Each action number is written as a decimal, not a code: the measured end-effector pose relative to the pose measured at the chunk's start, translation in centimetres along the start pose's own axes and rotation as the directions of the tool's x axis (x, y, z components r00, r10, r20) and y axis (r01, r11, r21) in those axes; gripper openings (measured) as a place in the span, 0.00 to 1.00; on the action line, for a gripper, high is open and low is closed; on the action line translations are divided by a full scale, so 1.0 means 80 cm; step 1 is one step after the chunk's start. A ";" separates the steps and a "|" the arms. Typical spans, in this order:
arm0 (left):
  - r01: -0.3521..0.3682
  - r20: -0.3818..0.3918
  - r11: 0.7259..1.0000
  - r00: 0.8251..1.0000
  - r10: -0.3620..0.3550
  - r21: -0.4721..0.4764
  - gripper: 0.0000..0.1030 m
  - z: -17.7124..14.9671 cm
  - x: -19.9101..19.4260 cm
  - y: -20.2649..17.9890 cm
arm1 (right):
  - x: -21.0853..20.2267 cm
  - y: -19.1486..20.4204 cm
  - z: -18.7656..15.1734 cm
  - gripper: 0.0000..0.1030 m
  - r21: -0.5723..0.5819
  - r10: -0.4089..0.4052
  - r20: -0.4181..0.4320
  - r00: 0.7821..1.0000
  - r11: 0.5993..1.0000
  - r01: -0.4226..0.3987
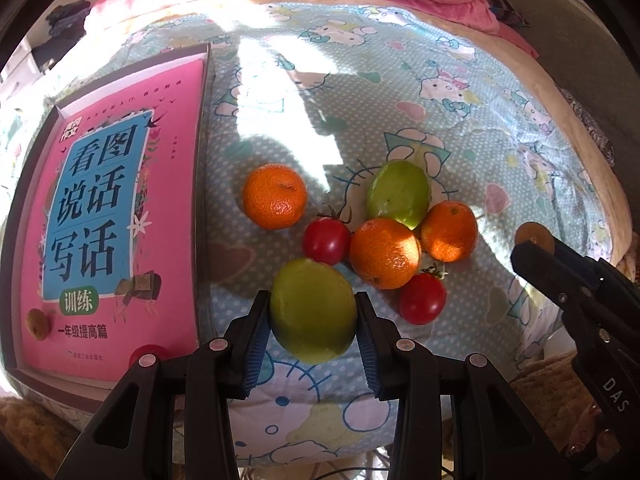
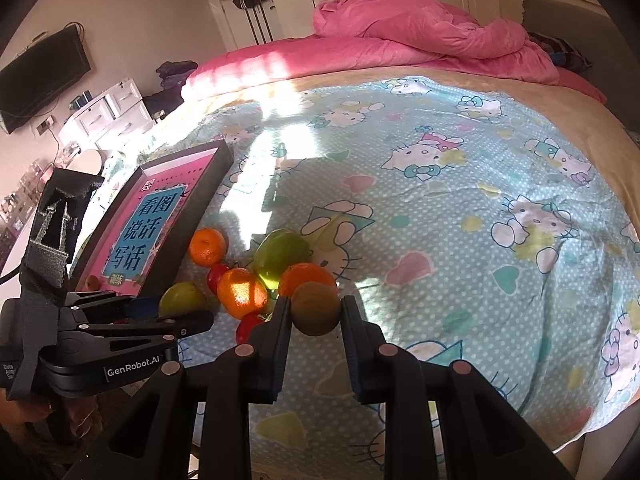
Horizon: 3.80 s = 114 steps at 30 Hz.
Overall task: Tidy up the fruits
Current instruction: 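Carry the green apple and the brown fruit over the pink tray with both tools, then lower the green apple and the brown fruit toward the book's edge with both tools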
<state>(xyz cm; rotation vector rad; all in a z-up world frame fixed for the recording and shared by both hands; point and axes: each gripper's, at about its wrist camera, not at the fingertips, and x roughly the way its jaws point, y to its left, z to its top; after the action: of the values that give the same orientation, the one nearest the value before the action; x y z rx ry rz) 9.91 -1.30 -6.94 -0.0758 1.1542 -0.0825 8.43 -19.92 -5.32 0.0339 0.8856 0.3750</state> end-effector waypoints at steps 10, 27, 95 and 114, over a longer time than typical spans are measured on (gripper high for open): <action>0.020 0.032 1.000 0.999 -0.020 0.007 0.41 0.003 -0.023 -0.006 | -0.016 0.008 0.008 0.25 -0.008 0.028 0.053 0.998 1.000 -0.028; 0.022 0.103 0.999 0.995 -0.017 -0.039 0.41 0.007 -0.061 0.022 | -0.030 0.041 0.025 0.25 -0.070 0.063 0.115 0.991 0.996 -0.055; -0.053 0.136 0.919 0.984 0.115 -0.392 0.41 -0.061 -0.103 0.290 | 0.064 0.272 -0.001 0.25 -0.407 0.298 -0.109 0.948 0.857 -0.316; -0.098 0.037 0.936 0.992 0.117 -0.338 0.41 -0.072 -0.064 0.279 | 0.096 0.279 0.004 0.25 -0.412 0.284 -0.155 0.946 0.852 -0.323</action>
<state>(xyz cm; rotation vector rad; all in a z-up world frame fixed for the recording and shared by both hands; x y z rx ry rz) 3.17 21.35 -6.84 -0.3154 1.1046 0.2145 6.24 3.57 -6.82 -0.2596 0.8684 0.8736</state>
